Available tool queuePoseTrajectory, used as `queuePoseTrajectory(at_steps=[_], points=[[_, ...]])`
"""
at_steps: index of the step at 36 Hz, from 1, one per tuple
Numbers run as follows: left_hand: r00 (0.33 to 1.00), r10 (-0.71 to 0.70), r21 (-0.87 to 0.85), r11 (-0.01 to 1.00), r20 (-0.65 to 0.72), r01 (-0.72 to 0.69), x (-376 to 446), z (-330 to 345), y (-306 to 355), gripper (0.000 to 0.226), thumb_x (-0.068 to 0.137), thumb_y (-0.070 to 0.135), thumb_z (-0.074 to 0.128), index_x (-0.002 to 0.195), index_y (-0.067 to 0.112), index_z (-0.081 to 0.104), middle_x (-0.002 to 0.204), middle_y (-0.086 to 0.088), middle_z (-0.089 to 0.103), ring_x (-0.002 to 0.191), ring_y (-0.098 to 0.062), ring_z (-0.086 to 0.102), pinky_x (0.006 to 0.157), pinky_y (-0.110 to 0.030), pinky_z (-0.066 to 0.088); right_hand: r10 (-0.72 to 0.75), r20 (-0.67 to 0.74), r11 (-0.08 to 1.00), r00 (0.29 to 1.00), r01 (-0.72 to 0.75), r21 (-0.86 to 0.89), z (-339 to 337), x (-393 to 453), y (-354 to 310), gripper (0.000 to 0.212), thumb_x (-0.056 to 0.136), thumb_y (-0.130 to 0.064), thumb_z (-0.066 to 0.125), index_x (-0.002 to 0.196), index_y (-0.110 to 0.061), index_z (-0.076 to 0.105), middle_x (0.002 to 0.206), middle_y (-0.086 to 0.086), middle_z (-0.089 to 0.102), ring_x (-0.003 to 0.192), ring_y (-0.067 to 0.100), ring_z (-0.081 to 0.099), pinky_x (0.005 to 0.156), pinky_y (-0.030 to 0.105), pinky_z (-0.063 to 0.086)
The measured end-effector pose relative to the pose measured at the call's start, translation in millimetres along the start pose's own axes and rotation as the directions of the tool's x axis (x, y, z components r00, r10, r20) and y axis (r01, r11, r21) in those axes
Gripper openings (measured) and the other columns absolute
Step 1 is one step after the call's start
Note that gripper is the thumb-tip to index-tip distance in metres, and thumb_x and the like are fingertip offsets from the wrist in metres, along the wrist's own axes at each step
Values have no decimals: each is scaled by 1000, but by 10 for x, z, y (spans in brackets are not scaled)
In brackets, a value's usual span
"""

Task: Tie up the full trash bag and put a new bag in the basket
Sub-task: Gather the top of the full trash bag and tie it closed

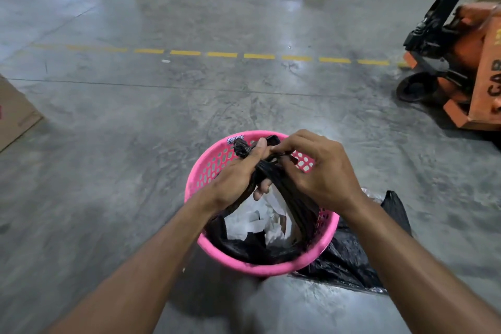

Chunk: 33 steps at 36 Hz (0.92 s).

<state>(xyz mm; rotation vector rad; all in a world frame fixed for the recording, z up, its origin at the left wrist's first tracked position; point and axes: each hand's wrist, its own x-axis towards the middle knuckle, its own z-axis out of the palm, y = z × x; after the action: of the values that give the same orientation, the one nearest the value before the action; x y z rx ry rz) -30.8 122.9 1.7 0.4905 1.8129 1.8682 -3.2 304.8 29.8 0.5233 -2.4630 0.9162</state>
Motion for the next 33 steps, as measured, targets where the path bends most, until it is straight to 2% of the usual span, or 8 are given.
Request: queuePoseTrajectory(at_steps=[3, 7, 11, 15, 20, 26, 29, 33], points=[[998, 27, -46, 999, 49, -24, 34, -45, 12, 61, 109, 49, 23, 121, 3, 61, 69, -16, 55, 64, -32, 43, 54, -26, 46, 122, -90, 984, 988, -109, 142, -18, 28, 35, 9, 83, -7, 78, 87, -15, 80, 82, -6, 76, 77, 11, 70, 77, 30, 55], [998, -53, -198, 979, -13, 50, 59, -165, 24, 46, 109, 45, 25, 101, 11, 56, 80, -20, 72, 69, -33, 56, 63, -30, 53, 268, -96, 938, 959, -236, 256, -120, 59, 94, 11, 82, -6, 78, 83, -17, 79, 75, -5, 76, 73, 12, 70, 72, 23, 51], [985, -170, -318, 936, -33, 151, 83, -191, 18, 50, 109, 46, 23, 102, 10, 57, 82, -14, 77, 63, -24, 64, 67, -31, 52, 188, 111, 893, 976, -217, 395, -134, -59, -45, 16, 79, 2, 78, 76, -13, 76, 70, 3, 74, 63, 10, 65, 63, 23, 50], [978, -200, -360, 919, -68, 163, 117, -133, 33, 50, 109, 45, 25, 104, 9, 58, 78, -6, 74, 70, -28, 54, 61, -31, 48, 18, 224, 984, 974, -56, 167, 109, -264, -81, 11, 78, -10, 77, 72, -19, 74, 73, -8, 72, 73, 16, 72, 67, 36, 56], [980, -63, -27, 998, -188, 59, 163, -149, 46, 52, 109, 47, 28, 96, 11, 64, 55, 14, 54, 68, -28, 44, 58, -23, 33, -14, 286, 994, 958, 44, -100, 261, -319, 81, 9, 77, -15, 76, 77, -23, 78, 78, -10, 76, 73, 15, 74, 61, 37, 57], [988, 12, 231, 973, -155, 25, 92, -88, 99, 53, 109, 45, 27, 90, 10, 61, 58, 4, 49, 53, -22, 42, 54, -24, 36, 89, 336, 994, 938, -106, 34, 105, -196, 112, 8, 76, -24, 74, 77, -25, 82, 71, -21, 73, 67, -3, 68, 67, 20, 52], [967, 218, 592, 800, -130, -100, 68, -113, 59, 42, 108, 41, 36, 88, 14, 61, 68, 4, 57, 58, -12, 53, 65, -36, 47, 177, 138, 972, 974, -195, 129, 6, -68, 119, 7, 80, -15, 77, 77, -20, 74, 56, -19, 59, 54, 3, 56, 57, 13, 36], [883, 466, 833, 464, 59, -301, 2, -130, -85, 22, 106, 29, 45, 93, 14, 54, 101, -2, 58, 89, -19, 55, 86, -35, 44, 230, 144, 940, 963, -258, 225, 37, 63, 103, 33, 90, -7, 63, 117, -27, 66, 68, -24, 61, 56, 6, 53, 59, 13, 37]])
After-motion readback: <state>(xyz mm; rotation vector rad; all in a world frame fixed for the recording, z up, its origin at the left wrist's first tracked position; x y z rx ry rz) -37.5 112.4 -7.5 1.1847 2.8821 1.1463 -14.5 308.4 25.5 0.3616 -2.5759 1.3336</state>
